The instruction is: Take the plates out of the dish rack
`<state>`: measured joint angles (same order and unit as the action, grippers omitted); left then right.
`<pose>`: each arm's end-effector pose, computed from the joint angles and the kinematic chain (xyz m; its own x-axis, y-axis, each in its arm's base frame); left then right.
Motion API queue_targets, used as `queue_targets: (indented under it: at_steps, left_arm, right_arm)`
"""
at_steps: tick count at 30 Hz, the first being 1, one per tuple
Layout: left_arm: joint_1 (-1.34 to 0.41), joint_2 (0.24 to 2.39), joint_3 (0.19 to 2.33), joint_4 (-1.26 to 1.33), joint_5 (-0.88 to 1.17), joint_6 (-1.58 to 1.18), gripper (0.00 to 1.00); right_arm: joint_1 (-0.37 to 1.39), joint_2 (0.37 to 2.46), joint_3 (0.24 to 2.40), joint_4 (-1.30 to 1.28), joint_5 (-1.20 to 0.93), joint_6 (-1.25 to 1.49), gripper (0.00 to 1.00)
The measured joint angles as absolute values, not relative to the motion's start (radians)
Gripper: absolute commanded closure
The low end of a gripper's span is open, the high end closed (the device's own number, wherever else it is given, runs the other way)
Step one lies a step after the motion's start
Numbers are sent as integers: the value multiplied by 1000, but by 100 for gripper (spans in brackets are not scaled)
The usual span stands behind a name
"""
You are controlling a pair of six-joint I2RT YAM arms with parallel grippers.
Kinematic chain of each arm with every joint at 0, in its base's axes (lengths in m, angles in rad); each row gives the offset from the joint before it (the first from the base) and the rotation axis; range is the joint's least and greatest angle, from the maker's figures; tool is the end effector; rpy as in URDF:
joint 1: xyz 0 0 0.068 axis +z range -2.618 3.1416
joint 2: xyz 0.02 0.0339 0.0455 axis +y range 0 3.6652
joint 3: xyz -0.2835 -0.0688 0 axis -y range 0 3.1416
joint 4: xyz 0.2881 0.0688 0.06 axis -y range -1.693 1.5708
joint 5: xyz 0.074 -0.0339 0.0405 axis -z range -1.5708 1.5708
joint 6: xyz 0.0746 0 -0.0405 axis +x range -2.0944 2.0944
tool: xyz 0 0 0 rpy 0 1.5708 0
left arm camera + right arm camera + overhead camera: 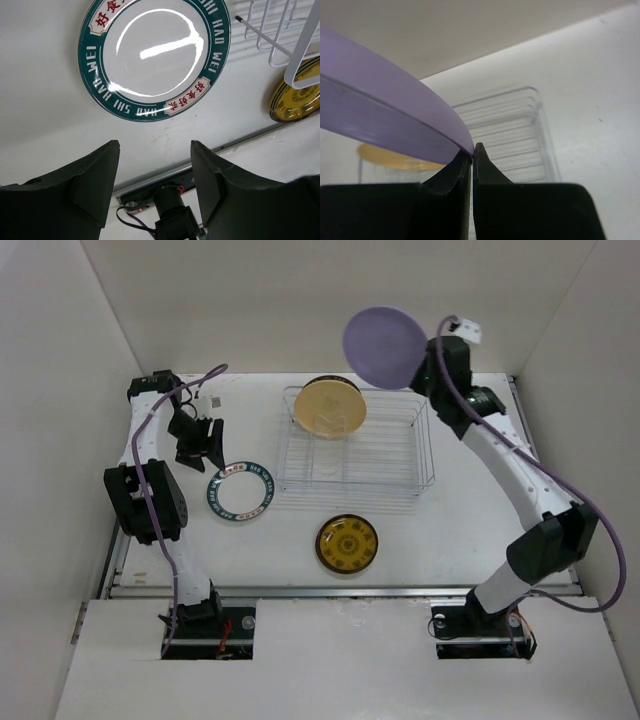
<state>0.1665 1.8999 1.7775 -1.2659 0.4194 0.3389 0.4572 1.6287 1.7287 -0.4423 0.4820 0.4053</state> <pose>0.4298 0.0414 0.2664 -0.9407 0.1498 -0.3043 0.2484 0.9152 -0.3173 0.4182 0.1672 0.4380 -0.2765 0.2533 -0.9270 0.1194 0.9662 0.2284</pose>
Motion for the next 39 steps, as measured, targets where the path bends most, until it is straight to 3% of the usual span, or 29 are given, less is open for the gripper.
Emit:
queue_targets:
  at_steps: [9, 18, 29, 33, 36, 37, 39]
  left_arm:
    - [159, 1870, 1755, -1255, 406, 355, 44]
    - [157, 1853, 1726, -1243, 411, 346, 44]
    - [157, 1840, 1716, -1243, 414, 338, 44]
    - [157, 1840, 1712, -1243, 414, 338, 44]
    - [157, 1840, 1712, -1245, 414, 338, 44]
    - [157, 1839, 1712, -1245, 414, 338, 44]
    - [157, 1838, 1712, -1245, 414, 338, 44]
  right_arm:
    - [4, 1466, 1268, -581, 382, 859, 100]
    - [-167, 1364, 1043, -594, 258, 1095, 100]
    - [-266, 1427, 840, -529, 116, 1228, 98]
    - [-294, 1493, 820, -461, 14, 1255, 88]
    - [-304, 1509, 815, -439, -31, 1260, 67]
    - [-307, 1513, 813, -437, -40, 1261, 52]
    - [-307, 1514, 807, -435, -56, 1262, 41]
